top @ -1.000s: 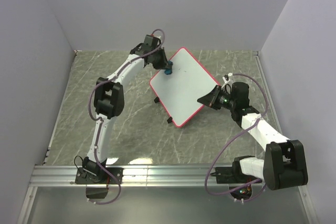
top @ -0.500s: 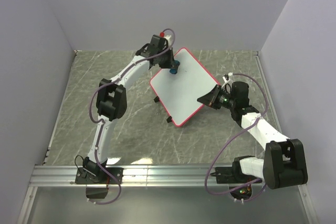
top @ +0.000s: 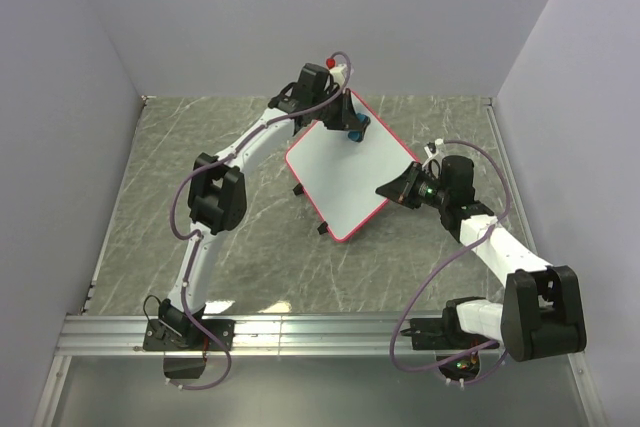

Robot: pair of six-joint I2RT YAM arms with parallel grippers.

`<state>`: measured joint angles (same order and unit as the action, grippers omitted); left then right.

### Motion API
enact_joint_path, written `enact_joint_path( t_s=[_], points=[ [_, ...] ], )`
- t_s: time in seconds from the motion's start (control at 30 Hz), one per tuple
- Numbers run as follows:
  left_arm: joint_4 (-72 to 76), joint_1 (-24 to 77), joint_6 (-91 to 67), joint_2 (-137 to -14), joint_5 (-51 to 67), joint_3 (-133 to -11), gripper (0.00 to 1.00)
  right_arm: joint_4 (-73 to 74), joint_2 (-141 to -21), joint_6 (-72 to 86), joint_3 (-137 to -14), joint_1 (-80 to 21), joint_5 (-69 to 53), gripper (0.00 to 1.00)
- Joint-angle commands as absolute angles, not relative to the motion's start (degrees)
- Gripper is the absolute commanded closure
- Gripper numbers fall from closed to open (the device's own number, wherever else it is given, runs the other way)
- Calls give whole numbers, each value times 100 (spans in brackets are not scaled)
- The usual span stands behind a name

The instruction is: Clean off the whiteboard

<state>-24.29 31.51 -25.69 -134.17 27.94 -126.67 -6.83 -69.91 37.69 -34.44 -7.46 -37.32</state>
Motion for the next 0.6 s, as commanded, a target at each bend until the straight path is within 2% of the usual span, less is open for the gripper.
enact_joint_path(
  t_s=[0.0,0.23,0.37,0.57],
  points=[
    [-2197,3322,-2848,-13684,3358,-12603,100,378,-7181,3120,-3226,-941,-3647,100],
    [-2971,3077,-2391,-13572,1733,-12614,100,378,-7137,3155,-3243,-949,-3630,100],
    [-2224,2665,-2443,-12386,1407,-11314,100,220,-7084,3217,-3138,-958,-3595,100],
    [-2329,2189,-2549,-10788,766,-10102,100,123,-7101,3348,-2980,-958,-3393,100]
  ],
)
